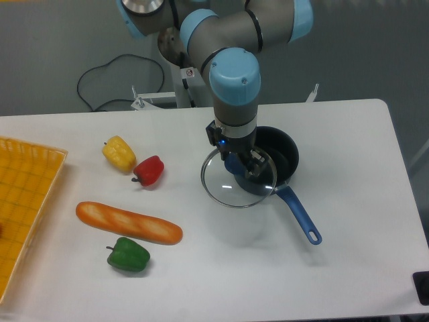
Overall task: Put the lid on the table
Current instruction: 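Grip the blue knob of the glass lid on the black saucepan, then lift the glass lid off the saucepan and move it beside the pan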
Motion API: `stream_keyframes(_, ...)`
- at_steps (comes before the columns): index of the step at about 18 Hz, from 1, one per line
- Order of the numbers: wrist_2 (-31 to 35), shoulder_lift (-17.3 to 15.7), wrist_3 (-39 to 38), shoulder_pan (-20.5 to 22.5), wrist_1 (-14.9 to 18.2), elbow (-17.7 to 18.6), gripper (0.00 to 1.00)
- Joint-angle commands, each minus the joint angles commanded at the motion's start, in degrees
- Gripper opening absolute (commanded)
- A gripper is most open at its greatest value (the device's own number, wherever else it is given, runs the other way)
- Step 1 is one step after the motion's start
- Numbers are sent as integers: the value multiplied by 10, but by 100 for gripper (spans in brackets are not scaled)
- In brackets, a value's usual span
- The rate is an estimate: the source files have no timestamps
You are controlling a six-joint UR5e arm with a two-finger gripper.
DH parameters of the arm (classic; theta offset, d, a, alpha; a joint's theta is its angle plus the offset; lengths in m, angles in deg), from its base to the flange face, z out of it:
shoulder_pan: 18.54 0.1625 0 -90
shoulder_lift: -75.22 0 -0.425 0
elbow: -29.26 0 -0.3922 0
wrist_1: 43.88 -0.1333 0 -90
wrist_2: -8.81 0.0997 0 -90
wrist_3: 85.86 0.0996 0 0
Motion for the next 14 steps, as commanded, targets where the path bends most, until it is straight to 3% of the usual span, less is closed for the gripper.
stream_keyframes(14,-6,27,-114,-18,-7,-17,48)
